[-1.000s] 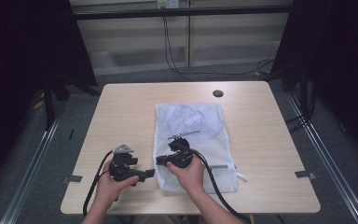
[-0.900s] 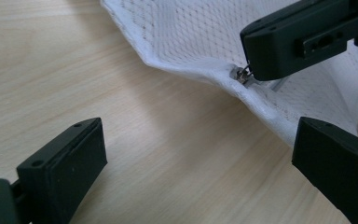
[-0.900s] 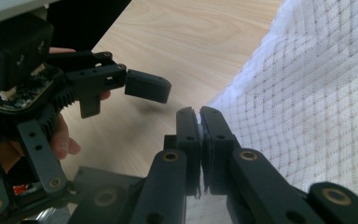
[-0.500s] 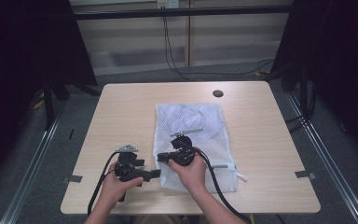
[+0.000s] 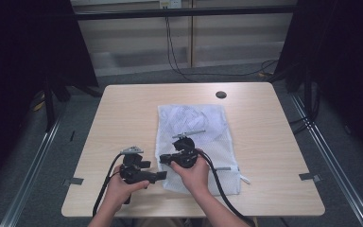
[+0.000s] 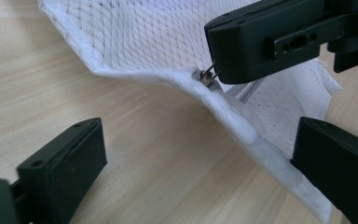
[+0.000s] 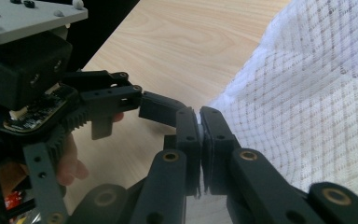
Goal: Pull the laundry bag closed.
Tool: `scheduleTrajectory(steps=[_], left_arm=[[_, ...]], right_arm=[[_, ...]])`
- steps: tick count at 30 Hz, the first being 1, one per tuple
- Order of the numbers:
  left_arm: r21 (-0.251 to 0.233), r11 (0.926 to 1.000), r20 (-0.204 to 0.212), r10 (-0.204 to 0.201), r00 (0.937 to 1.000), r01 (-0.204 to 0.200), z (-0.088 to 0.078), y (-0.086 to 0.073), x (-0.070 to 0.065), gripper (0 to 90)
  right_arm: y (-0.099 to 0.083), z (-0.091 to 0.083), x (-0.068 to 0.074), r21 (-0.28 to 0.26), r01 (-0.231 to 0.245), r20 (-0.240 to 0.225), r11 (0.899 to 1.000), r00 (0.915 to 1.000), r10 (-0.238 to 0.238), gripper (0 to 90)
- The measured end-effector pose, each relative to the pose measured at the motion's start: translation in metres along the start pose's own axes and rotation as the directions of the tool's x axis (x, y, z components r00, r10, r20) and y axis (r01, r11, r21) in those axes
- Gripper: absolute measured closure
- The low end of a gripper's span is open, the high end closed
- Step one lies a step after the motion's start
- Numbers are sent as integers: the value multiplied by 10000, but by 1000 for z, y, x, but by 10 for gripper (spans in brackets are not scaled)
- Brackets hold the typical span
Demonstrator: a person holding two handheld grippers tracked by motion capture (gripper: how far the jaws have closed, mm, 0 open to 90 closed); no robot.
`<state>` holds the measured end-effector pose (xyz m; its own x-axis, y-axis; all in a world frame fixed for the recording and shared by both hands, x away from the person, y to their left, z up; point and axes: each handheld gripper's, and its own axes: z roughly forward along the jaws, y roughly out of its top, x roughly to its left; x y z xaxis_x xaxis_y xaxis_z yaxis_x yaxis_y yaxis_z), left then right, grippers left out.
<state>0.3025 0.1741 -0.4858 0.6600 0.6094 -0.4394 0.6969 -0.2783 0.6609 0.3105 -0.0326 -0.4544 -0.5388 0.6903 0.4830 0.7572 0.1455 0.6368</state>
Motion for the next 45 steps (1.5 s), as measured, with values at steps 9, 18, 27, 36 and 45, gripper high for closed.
scheduleTrajectory(steps=[9,18,27,36,45], left_arm=[[37,10000,472,-20,9989,18,11,2,-3,125],[-341,9994,933,-9,9956,41,14,4,-3,264],[-174,9988,1045,-434,9936,454,15,5,-3,389],[263,9959,1153,-885,9894,861,15,8,-3,578],[292,9939,1105,-1085,9879,1059,11,10,-2,737]], right_arm=[[2,-3,3,-84,70,-9,9999,10000,-70,867],[2,-6,2,-179,88,-83,9998,9999,-90,868],[3,-8,3,-216,63,-62,9997,10000,-64,868],[6,-8,5,-236,124,-124,9996,9998,-127,868],[4,-7,4,-234,127,-158,9996,9998,-131,868]])
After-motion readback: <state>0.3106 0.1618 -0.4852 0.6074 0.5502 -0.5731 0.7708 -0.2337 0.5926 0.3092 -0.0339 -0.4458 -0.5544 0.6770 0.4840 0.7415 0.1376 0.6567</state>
